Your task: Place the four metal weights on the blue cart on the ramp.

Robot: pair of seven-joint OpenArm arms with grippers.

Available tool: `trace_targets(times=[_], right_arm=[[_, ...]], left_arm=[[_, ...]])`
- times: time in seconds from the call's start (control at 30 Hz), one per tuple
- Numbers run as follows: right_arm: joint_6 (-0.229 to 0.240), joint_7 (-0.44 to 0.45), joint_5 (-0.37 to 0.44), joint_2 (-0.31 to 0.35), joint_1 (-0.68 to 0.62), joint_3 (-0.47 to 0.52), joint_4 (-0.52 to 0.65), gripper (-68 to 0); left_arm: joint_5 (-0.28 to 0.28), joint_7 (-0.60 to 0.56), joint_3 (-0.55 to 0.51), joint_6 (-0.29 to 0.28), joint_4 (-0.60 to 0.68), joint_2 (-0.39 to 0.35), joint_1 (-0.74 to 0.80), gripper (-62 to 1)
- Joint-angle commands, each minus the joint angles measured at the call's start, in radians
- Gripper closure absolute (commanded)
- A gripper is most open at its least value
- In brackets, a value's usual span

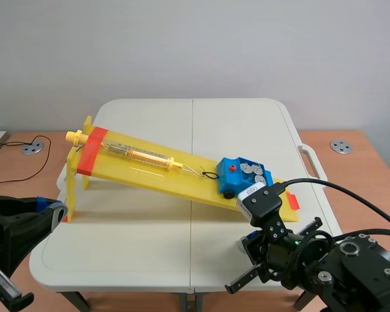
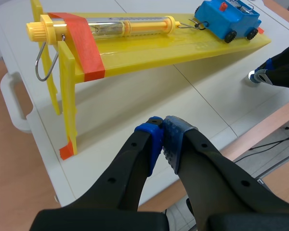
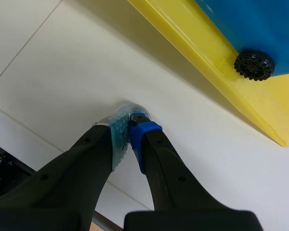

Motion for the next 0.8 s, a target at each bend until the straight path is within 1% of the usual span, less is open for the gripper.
trace_targets(times=[0.0,0.1,0.27,0.43,0.47,0.57,0.63,0.7,0.77], right_arm=[[-0.018,0.085,0.006,0.002,0.076,0.004,0.048,-0.7],[-0.017,0.075,0.035,0.011,0.068,0.004,0.092,-0.6],[-0.014,0.043,0.071,0.023,0.019,0.021,0.216,-0.6],[-0.011,0.023,0.149,0.023,-0.048,0.066,0.32,-0.6],[-0.006,0.015,0.17,0.023,-0.061,0.077,0.338,-0.6],[0.038,-0.01,0.247,0.023,-0.094,0.119,0.393,-0.6],[0.063,-0.029,0.305,0.023,-0.111,0.153,0.43,-0.6],[0.074,-0.044,0.365,0.023,-0.126,0.192,0.469,-0.6],[0.1,-0.059,0.428,0.023,-0.136,0.237,0.502,-0.6]], left_arm=[[-0.06,-0.105,-0.008,-0.032,0.081,0.005,-0.008,-2.7],[-0.06,-0.105,-0.008,-0.032,0.081,0.005,-0.008,-2.7],[-0.06,-0.105,-0.008,-0.032,0.081,0.005,-0.009,-2.7],[-0.06,-0.105,-0.008,-0.032,0.081,0.005,-0.009,-2.7],[-0.06,-0.105,-0.008,-0.032,0.081,0.005,-0.009,-2.7],[-0.06,-0.105,-0.008,-0.032,0.081,0.005,-0.009,-2.7],[-0.06,-0.105,-0.008,-0.032,0.081,0.005,-0.009,-2.7],[-0.06,-0.105,-0.008,-0.032,0.081,0.005,-0.009,-2.7],[-0.06,-0.105,-0.008,-0.032,0.081,0.005,-0.009,-2.7]])
